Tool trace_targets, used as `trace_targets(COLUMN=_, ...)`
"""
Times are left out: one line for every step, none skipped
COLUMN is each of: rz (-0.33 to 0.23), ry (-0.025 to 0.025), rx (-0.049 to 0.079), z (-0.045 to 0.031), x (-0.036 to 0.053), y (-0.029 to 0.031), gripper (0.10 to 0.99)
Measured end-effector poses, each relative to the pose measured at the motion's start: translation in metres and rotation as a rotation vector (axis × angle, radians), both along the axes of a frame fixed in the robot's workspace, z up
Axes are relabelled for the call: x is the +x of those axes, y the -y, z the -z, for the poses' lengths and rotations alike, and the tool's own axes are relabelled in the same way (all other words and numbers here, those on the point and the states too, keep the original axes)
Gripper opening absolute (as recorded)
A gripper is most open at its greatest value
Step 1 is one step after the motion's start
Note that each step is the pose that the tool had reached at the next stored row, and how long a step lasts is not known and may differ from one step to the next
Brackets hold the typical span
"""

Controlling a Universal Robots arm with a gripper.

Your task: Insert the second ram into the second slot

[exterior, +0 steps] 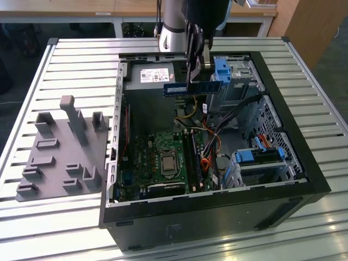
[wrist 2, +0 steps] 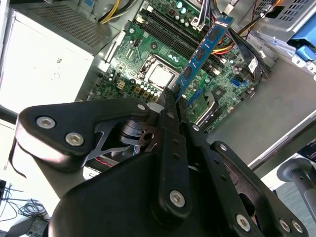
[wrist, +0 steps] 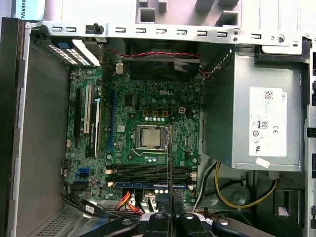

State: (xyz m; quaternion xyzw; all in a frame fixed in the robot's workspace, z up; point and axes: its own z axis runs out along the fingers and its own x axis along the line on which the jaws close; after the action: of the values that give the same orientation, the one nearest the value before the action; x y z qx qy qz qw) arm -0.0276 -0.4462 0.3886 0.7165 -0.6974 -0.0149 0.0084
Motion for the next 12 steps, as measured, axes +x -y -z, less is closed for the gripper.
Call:
trace_targets(rz=0.0, ry=0.0, rx=0.0, z=0.0, x=0.0, y=0.0006, gripper=0.137)
trace_targets(rz=0.0, ry=0.0, rx=0.0, z=0.0, x=0.0, y=0.0013, gripper=0.137)
trace_targets(rz=0.0, ry=0.0, rx=0.0, z=0.0, x=0.0, y=0.0019, gripper=0.137)
trace_targets(rz=0.0, ry=0.0, rx=0.0, z=0.0, x=0.0, y=0.0026, gripper=0.137)
trace_targets(rz=0.0, ry=0.0, rx=0.0, z=0.0, x=0.0, y=0.0032, gripper=0.137)
trace_targets(rz=0.0, ry=0.0, rx=0.0, z=0.0, x=0.0, y=0.0039, gripper=0.137)
trace_targets(rz=0.0, ry=0.0, rx=0.0, z=0.0001, x=0.0, y=0.0046, gripper=0.137)
trace_targets(rz=0.0, ry=0.0, rx=0.0, z=0.0001, x=0.0, y=0.0051, gripper=0.137)
trace_targets(rz=0.0, ry=0.0, rx=0.0, z=0.0001, x=0.0, y=0.0056, gripper=0.137)
trace_targets(rz=0.0, ry=0.0, rx=0.0, z=0.0001, x=0.0, y=0.0061, gripper=0.137)
trace_targets(rz=0.0, ry=0.0, rx=0.0, z=0.0002, x=0.0, y=0.0067, gripper=0.137)
trace_targets(rz=0.0, ry=0.0, rx=0.0, z=0.0001, x=0.0, y=0.0074, gripper=0.137)
